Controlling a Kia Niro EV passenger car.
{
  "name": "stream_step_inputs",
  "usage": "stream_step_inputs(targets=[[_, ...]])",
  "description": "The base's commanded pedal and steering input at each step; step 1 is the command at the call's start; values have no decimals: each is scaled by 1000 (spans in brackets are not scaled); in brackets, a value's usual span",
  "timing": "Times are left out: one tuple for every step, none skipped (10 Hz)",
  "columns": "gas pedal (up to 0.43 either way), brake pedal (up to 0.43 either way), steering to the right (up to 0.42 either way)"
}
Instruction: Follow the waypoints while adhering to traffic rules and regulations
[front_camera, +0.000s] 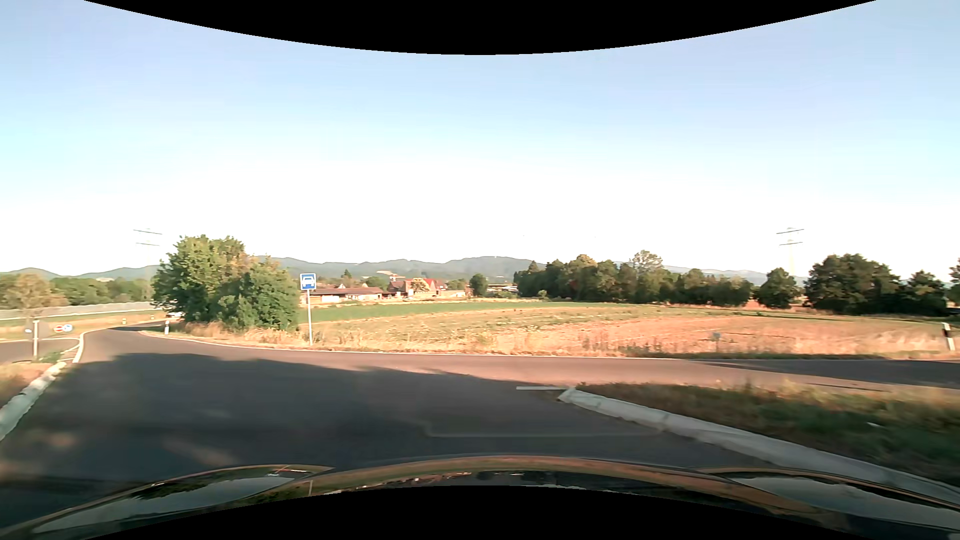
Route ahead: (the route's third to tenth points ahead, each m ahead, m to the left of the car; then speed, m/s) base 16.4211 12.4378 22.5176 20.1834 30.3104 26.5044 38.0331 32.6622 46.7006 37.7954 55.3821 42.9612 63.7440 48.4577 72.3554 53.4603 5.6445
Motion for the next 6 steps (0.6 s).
stream_step_inputs(targets=[[138, 0, -374], [138, 0, -369], [150, 0, -359], [150, 0, -353], [150, 0, -348], [150, 0, -342]])
